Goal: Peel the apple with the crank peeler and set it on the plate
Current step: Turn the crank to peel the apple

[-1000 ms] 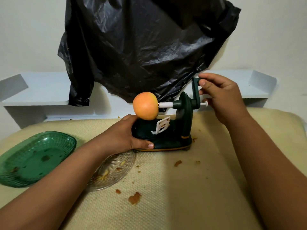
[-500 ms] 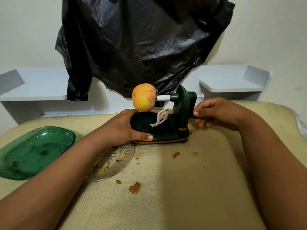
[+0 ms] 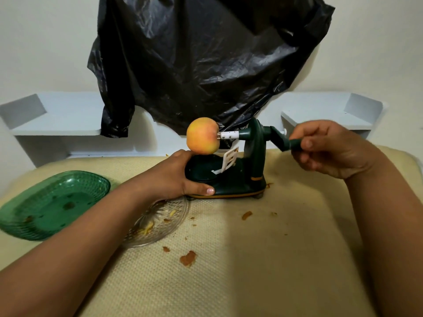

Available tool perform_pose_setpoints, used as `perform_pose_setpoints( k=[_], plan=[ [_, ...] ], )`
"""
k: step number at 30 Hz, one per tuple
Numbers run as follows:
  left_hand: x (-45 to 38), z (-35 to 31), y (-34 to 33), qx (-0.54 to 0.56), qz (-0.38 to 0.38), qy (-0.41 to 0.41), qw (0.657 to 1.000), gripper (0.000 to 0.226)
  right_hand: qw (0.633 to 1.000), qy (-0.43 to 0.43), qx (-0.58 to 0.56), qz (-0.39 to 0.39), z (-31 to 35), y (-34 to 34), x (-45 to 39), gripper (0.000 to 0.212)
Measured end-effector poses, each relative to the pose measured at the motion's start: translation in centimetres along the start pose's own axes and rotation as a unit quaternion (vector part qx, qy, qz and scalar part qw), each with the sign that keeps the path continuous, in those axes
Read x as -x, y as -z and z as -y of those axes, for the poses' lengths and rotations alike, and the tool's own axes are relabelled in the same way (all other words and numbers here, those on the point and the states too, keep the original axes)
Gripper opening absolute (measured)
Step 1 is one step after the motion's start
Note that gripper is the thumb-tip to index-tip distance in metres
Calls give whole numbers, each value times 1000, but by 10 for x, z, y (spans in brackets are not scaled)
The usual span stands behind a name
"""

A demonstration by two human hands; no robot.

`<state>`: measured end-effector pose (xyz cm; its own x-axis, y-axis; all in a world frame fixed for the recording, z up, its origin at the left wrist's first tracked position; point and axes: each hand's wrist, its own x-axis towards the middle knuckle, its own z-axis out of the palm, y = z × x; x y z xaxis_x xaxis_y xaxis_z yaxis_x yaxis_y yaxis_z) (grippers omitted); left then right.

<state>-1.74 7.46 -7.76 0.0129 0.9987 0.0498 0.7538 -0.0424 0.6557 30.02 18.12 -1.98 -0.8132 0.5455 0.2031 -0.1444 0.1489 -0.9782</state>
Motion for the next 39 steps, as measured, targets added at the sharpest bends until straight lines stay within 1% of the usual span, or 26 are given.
perform_pose_setpoints(
  k=[2,4,5,6,9,11,15,18,21,22,24,27,30,33,35,37,39],
  plan=[
    [0,0,0,1,3,-4,1000,97,996,65,-30,-50,0,-3,-6,30],
    [-1,0,0,-8,3,-6,1000,96,985,119,-69,-103,-1,-6,-13,8],
    [-1,1,0,-11,4,-5,1000,96,978,140,-80,-135,-2,-6,-16,8],
    [-1,1,0,-12,5,-6,1000,97,972,152,-78,-164,-2,-8,-19,13],
    [-1,1,0,-4,13,-3,1000,105,957,170,-8,-237,-5,-11,-27,12],
    [-2,2,0,-1,13,0,1000,111,946,168,33,-275,-6,-13,-33,13],
    [-2,2,0,1,11,-3,1000,113,926,144,85,-339,-9,-16,-45,16],
    [-1,2,0,0,10,3,1000,114,914,109,126,-371,-16,-15,-50,17],
    [-1,2,0,-3,10,3,1000,109,896,69,202,-389,-24,-13,-51,15],
    [-1,3,0,-7,8,4,1000,106,897,44,215,-383,-27,-12,-50,15],
    [-2,3,-1,-10,5,7,1000,105,908,-30,231,-347,-32,-8,-46,17],
    [-2,1,-1,-10,2,6,1000,113,926,-151,253,-235,-32,3,-31,18],
    [-2,0,-1,-3,4,1,1000,114,941,-215,236,-116,-24,11,-17,28],
    [-2,0,0,-3,1,1,1000,114,955,-226,193,-23,-18,12,-11,30],
    [-2,0,0,-1,1,0,1000,109,961,-215,171,17,-14,12,-9,31],
    [-3,1,-1,3,4,-3,1000,101,969,-195,141,58,-9,12,-6,32],
    [-3,1,0,7,10,-6,1000,101,979,-156,97,92,-3,11,-3,35]
  ],
)
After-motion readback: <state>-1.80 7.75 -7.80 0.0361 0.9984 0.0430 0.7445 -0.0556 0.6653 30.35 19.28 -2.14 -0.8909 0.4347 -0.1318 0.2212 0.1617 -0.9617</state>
